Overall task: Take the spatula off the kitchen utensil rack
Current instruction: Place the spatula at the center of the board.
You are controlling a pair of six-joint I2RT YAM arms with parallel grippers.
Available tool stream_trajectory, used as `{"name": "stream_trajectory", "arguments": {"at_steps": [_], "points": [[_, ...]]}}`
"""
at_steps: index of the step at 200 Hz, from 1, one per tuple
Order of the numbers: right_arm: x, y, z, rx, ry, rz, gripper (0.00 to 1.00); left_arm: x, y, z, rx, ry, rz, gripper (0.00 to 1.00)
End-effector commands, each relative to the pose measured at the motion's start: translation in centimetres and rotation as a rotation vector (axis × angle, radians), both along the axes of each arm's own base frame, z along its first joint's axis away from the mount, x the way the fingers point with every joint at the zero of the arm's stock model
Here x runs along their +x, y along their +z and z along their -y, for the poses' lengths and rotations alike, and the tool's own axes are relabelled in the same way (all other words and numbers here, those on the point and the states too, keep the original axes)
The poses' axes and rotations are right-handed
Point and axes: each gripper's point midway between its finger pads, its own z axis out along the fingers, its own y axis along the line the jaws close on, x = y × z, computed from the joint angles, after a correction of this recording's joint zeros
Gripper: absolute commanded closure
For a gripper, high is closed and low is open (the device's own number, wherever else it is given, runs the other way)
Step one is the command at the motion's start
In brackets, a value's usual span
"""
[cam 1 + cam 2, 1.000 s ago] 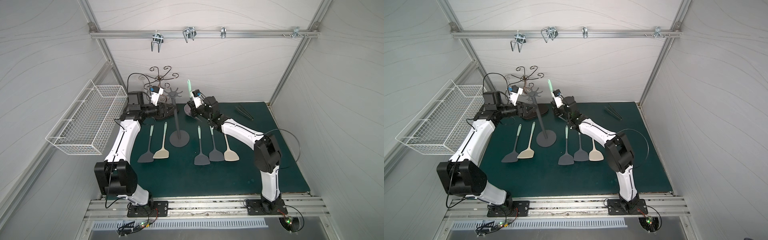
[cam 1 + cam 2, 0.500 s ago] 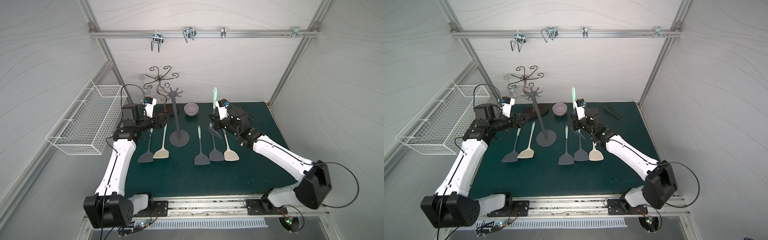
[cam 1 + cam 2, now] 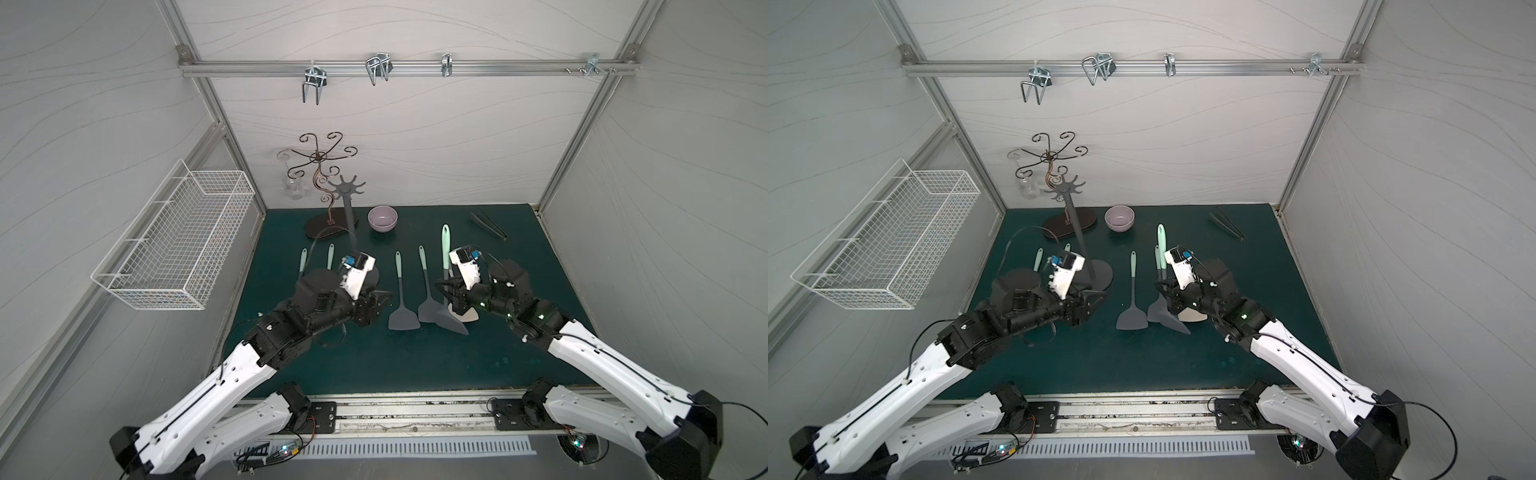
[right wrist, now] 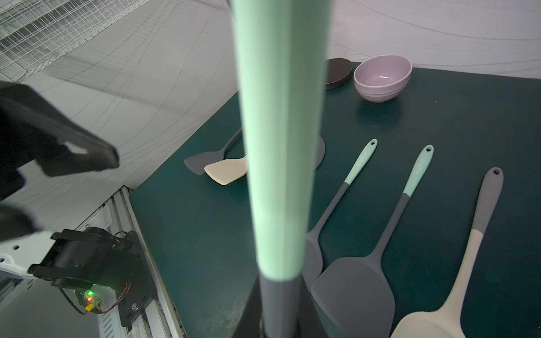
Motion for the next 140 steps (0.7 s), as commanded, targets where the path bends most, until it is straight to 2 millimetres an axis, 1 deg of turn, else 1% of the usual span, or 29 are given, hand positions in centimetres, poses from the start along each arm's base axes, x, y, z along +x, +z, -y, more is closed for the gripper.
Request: {"name": "stream_trajectory", "arguments": {"at_steps": [1, 14, 24, 32, 40, 48, 62, 78, 104, 119, 140], "points": [[-1.0, 0.9, -0.6, 0.054, 0.042, -0.025, 1.0, 1.5, 5.3, 4.2, -0.109, 0.054, 0.11, 0.4], [-1.0, 1.2, -0.8, 0.063, 0.049, -0.024, 1.0, 1.7, 6.6, 6.3, -0.182, 0.053, 0.099, 0.39], [-1.0, 1.4, -0.9, 0.067, 0.048, -0.021, 1.0, 2.2, 6.8, 7.3, -0.225, 0.06, 0.082, 0.39], [-1.1, 1.5, -1.0, 0.068, 0.052, -0.017, 1.0, 2.6, 6.8, 7.9, -0.247, 0.074, 0.073, 0.4], [-1.1, 1.5, -1.1, 0.065, 0.054, -0.011, 1.0, 3.1, 6.6, 8.5, -0.256, 0.084, 0.063, 0.42], [-1.3, 1.5, -1.2, 0.059, 0.058, -0.004, 1.0, 3.7, 6.4, 8.7, -0.255, 0.114, 0.049, 0.45], [-1.4, 1.3, -1.4, 0.042, 0.066, 0.009, 1.0, 4.3, 6.4, 9.5, -0.259, 0.125, 0.042, 0.47], [-1.6, 1.1, -1.6, 0.028, 0.075, 0.02, 1.0, 5.2, 6.3, 9.7, -0.259, 0.166, 0.036, 0.47], [-1.9, 1.7, -1.9, 0.035, 0.082, 0.046, 1.0, 6.4, 5.8, 9.5, -0.254, 0.236, 0.035, 0.49], [-2.1, 2.1, -2.0, 0.038, 0.081, 0.067, 1.0, 7.1, 5.4, 9.4, -0.262, 0.262, 0.008, 0.55], [-2.1, 2.5, -1.8, 0.036, 0.067, 0.095, 1.0, 7.9, 4.4, 9.2, -0.286, 0.283, -0.062, 0.68]]}}
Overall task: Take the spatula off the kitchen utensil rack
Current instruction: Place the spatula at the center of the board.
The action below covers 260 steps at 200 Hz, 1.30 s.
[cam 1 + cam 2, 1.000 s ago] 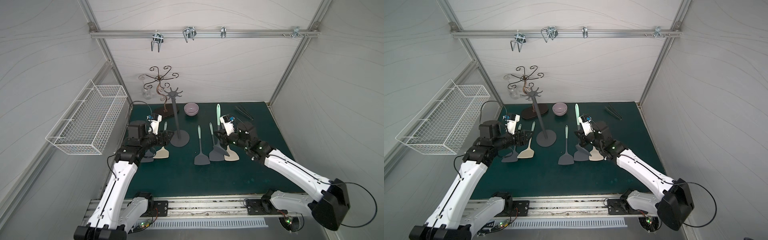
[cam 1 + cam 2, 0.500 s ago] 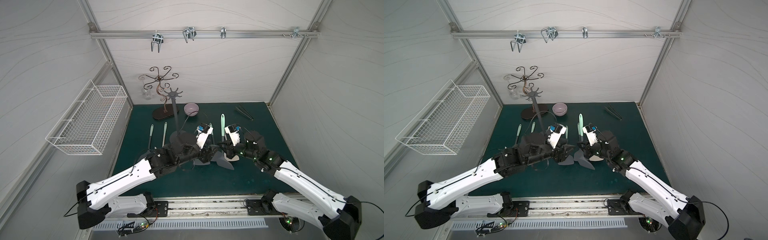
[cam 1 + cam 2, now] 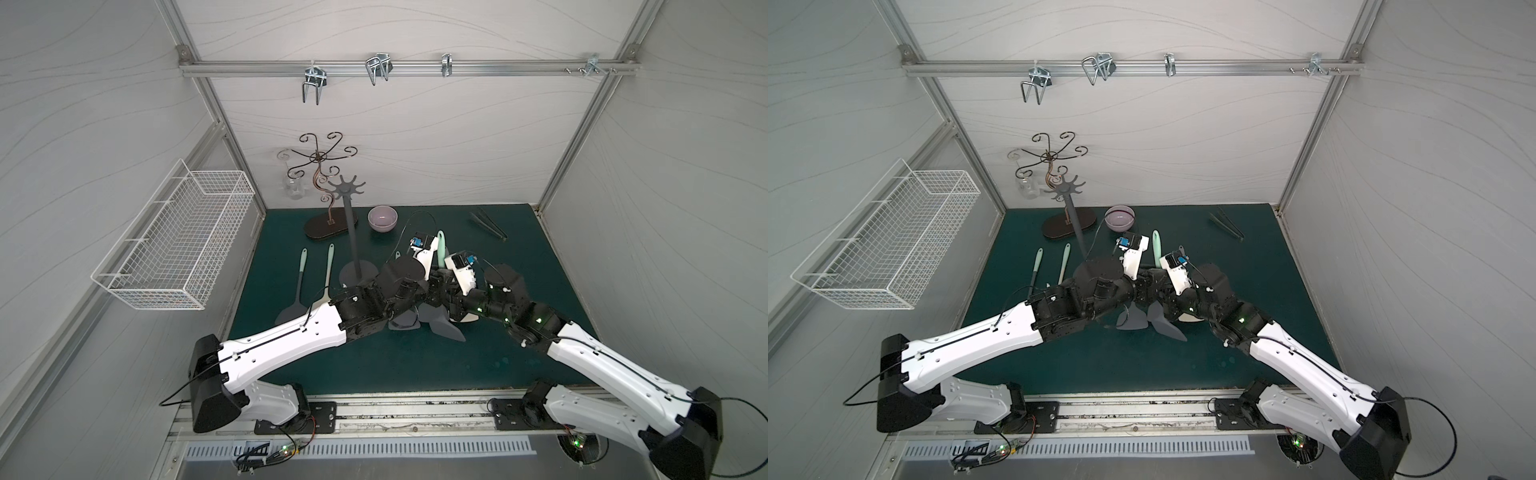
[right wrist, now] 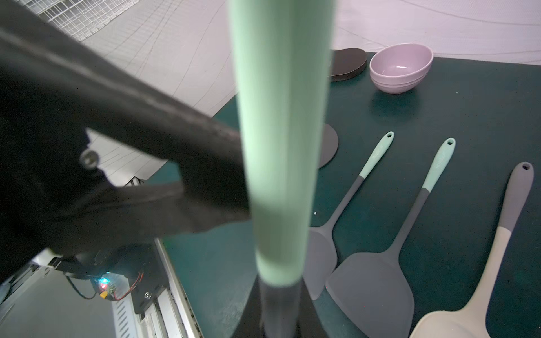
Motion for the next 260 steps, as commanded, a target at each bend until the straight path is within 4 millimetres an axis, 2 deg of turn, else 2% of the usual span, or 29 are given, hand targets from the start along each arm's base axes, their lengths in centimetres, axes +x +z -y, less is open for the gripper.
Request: {"name": "stream_trajectory", "arguments": {"at_steps": [1, 21, 38, 42, 71, 91, 101, 105, 110, 123, 128, 131, 145, 153, 160, 180, 200, 217, 234, 260], "points": [[-0.8, 2.6, -0.6, 0.039, 0.038, 0.095, 1.0, 3.0, 2.6, -0.8, -0.125, 0.115, -0.012, 0.69], [-0.7, 2.6, -0.2, 0.033, 0.015, 0.116, 1.0, 3.4, 2.0, -0.8, -0.155, 0.107, -0.05, 0.91], [-0.7, 2.5, 0.0, 0.03, 0.011, 0.124, 1.0, 3.4, 2.2, -0.6, -0.182, 0.075, -0.044, 0.93], [-0.7, 2.5, 0.0, 0.03, 0.012, 0.125, 1.0, 3.5, 2.3, -0.5, -0.19, 0.064, -0.043, 0.92], [-1.2, 2.6, -0.4, 0.033, 0.049, 0.117, 1.0, 2.9, 2.7, 1.0, -0.223, -0.063, -0.045, 0.67], [-1.5, 2.6, -0.7, 0.031, 0.076, 0.113, 1.0, 3.1, 2.5, 1.3, -0.233, -0.089, -0.064, 0.57], [-1.4, 2.4, -0.7, 0.018, 0.075, 0.109, 1.0, 3.4, 2.5, 1.4, -0.243, -0.092, -0.08, 0.55], [-1.4, 2.4, -0.7, 0.013, 0.073, 0.106, 1.0, 3.4, 2.5, 1.4, -0.246, -0.097, -0.084, 0.56], [-1.4, 2.3, -0.7, 0.007, 0.073, 0.103, 1.0, 3.5, 2.5, 1.4, -0.244, -0.1, -0.085, 0.64], [-1.4, 2.2, -0.7, -0.008, 0.077, 0.101, 1.0, 3.5, 2.5, 1.0, -0.227, -0.105, -0.072, 1.0], [-1.5, 2.4, -0.7, -0.011, 0.082, 0.103, 1.0, 3.5, 2.6, 0.7, -0.219, -0.106, -0.063, 1.0], [-1.5, 2.4, -0.7, -0.016, 0.086, 0.103, 0.96, 3.4, 2.7, 0.6, -0.213, -0.11, -0.057, 1.0], [-2.3, 3.2, -0.5, -0.035, 0.132, 0.125, 0.68, 3.1, 3.1, -0.4, -0.185, -0.157, -0.017, 1.0], [-2.9, 4.0, -0.2, -0.037, 0.169, 0.133, 0.57, 2.7, 3.6, -1.1, -0.177, -0.216, 0.012, 1.0], [-3.5, 4.8, 0.1, -0.022, 0.209, 0.131, 0.53, 2.0, 4.1, -1.5, -0.173, -0.294, 0.036, 1.0], [-5.0, 7.8, 0.6, 0.09, 0.317, 0.079, 0.5, -0.1, 5.3, -3.3, -0.129, -0.496, 0.104, 1.0], [-7.0, 10.2, 0.3, 0.228, 0.478, -0.015, 0.49, -2.3, 6.2, -4.9, -0.095, -0.649, 0.139, 1.0], [-8.2, 10.4, -0.4, 0.282, 0.587, -0.103, 0.49, -3.4, 7.9, -6.2, -0.18, -0.74, 0.145, 1.0], [-8.4, 10.0, -1.2, 0.315, 0.654, -0.189, 0.49, -3.7, 9.4, -7.1, -0.272, -0.783, 0.154, 1.0], [-8.3, 9.9, -2.5, 0.361, 0.707, -0.257, 0.53, -4.8, 9.9, -7.2, -0.308, -0.85, 0.154, 1.0]]}}
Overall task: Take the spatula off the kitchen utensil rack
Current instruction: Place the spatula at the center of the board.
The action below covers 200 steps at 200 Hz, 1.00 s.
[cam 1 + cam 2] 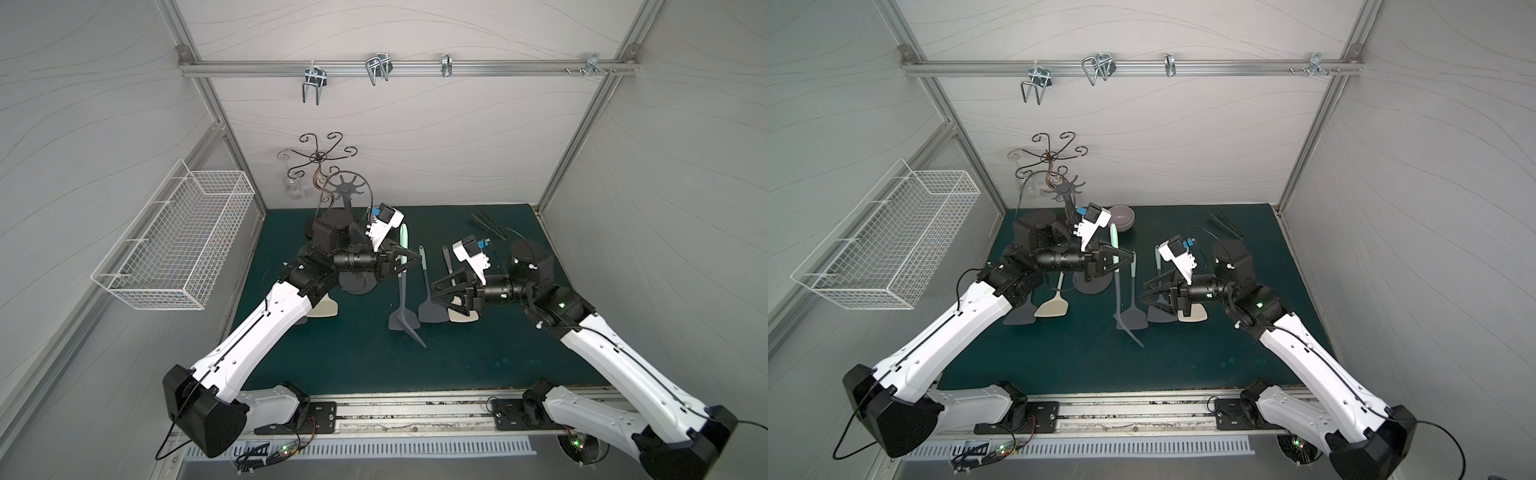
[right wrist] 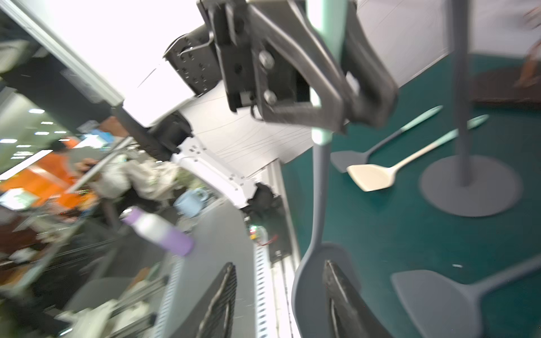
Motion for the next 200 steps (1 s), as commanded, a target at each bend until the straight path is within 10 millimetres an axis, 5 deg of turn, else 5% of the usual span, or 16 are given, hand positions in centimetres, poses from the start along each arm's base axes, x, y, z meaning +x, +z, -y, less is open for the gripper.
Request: {"name": "stream_trajectory", "arguments": {"at_steps": [1, 44, 94, 116, 134, 200], "points": [[-1.7, 0.9, -0.9, 0.062, 0.148, -0.086, 0.53, -3.1, 2.9, -0.3, -0.102, -0.184, 0.069, 1.0], [-2.2, 1.5, -4.1, 0.064, 0.151, -0.018, 0.61, -3.3, 3.2, -0.2, -0.125, -0.208, 0.051, 1.0], [-1.5, 1.2, -6.6, 0.073, 0.136, -0.019, 0.86, -3.4, 4.0, -0.3, -0.153, -0.197, 0.065, 1.0], [-1.0, 0.8, -6.8, 0.07, 0.101, -0.011, 0.87, -3.7, 4.1, -0.5, -0.156, -0.196, 0.071, 1.0], [-0.8, 0.7, -6.5, 0.071, 0.073, 0.005, 1.0, -3.8, 4.0, -0.7, -0.153, -0.186, 0.072, 1.0], [-0.5, 0.5, -5.3, 0.054, -0.007, 0.034, 1.0, -3.6, 3.7, -0.7, -0.149, -0.173, 0.063, 1.0]]}}
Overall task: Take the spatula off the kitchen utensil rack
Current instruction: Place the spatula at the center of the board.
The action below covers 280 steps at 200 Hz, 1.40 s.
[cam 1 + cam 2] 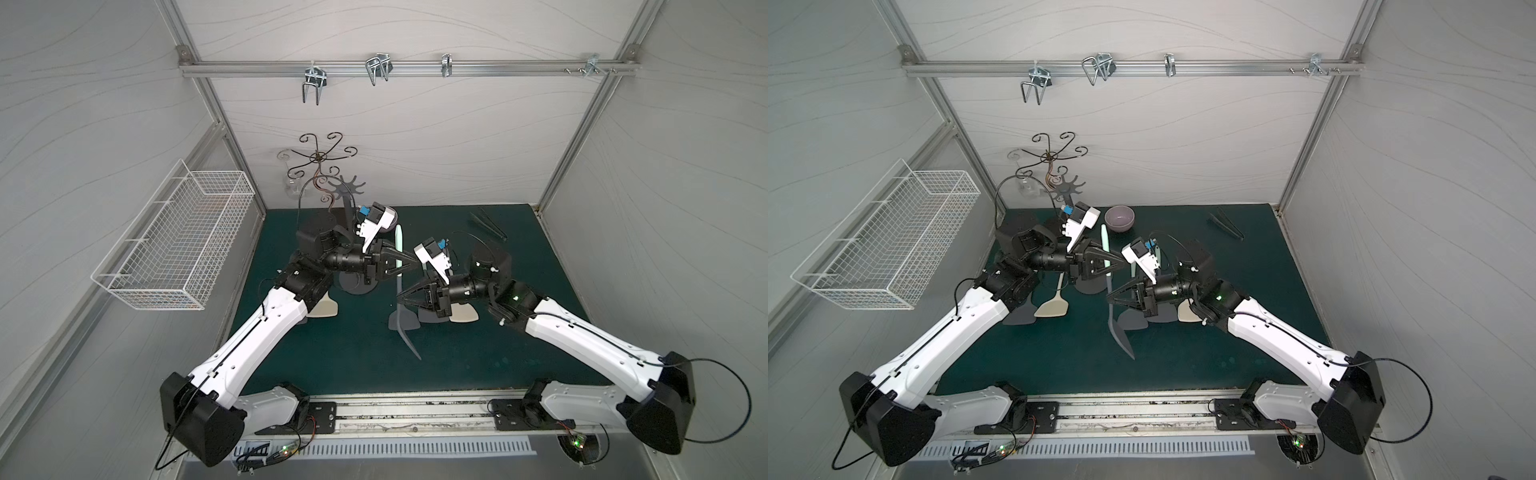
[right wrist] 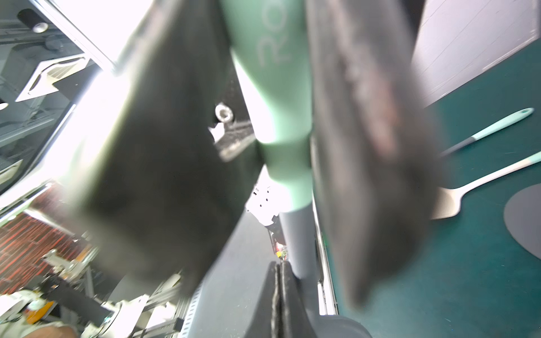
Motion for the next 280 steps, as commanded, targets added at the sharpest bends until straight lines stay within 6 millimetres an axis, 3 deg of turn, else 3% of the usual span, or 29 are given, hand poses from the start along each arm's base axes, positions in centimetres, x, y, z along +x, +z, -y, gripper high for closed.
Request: {"name": "stream_trajectory", "arguments": {"at_steps": [1, 18, 36, 48, 84, 112, 136, 147, 167, 195, 203, 213, 219, 255, 268, 280], "points": [[0.5, -0.1, 0.5, -0.012, -0.065, 0.027, 1.0, -0.9, 1.8, -0.3, -0.038, -0.013, 0.06, 1.0], [1.2, -0.7, 1.1, -0.048, -0.128, 0.04, 1.0, -0.9, 1.8, -0.4, -0.038, -0.013, 0.061, 1.0], [2.1, -1.5, 2.2, -0.07, -0.198, 0.048, 0.68, -1.1, 2.2, -0.5, -0.042, -0.016, 0.064, 1.0], [2.6, -1.7, 2.8, -0.066, -0.22, 0.034, 0.54, -1.2, 2.2, -0.5, -0.042, -0.019, 0.06, 1.0], [1.3, -0.7, 2.4, -0.032, -0.128, 0.037, 0.47, -1.1, 2.5, -0.6, -0.053, -0.017, 0.064, 1.0], [-0.4, 0.2, 0.5, -0.006, -0.014, 0.057, 0.48, -1.0, 3.1, -0.4, -0.08, -0.027, 0.056, 1.0], [-1.0, 0.6, -0.9, 0.018, 0.055, 0.046, 0.54, -0.9, 3.0, -0.4, -0.077, -0.027, 0.051, 1.0], [-0.9, 0.7, -1.2, 0.024, 0.063, 0.04, 0.67, -1.0, 3.1, -0.4, -0.075, -0.028, 0.051, 1.0], [-0.5, 0.7, -1.5, 0.024, 0.053, 0.037, 1.0, -1.1, 2.7, -0.4, -0.058, -0.033, 0.042, 1.0], [0.6, 0.7, -1.1, -0.005, -0.002, 0.021, 1.0, -0.7, 1.4, -1.0, -0.011, -0.004, 0.018, 1.0], [0.9, 0.6, -0.8, -0.016, -0.023, 0.03, 1.0, -0.4, 1.2, -1.2, -0.005, 0.011, 0.012, 0.91], [1.3, 0.3, -0.4, -0.027, -0.059, 0.043, 1.0, -0.1, 0.9, -1.5, -0.001, 0.037, 0.005, 0.61], [1.6, 0.1, -0.1, -0.032, -0.084, 0.047, 1.0, 0.3, 0.8, -1.7, 0.002, 0.064, 0.006, 0.51], [3.4, -1.0, 1.3, -0.061, -0.19, 0.028, 1.0, 1.9, 0.0, -2.4, 0.037, 0.182, 0.029, 0.26], [5.3, -2.1, 2.3, -0.135, -0.303, 0.043, 1.0, 3.5, -1.0, -3.1, 0.103, 0.288, 0.026, 0.24], [8.5, -3.7, 4.6, -0.274, -0.499, 0.07, 1.0, 5.6, -2.6, -4.5, 0.202, 0.449, 0.022, 0.23]]}}
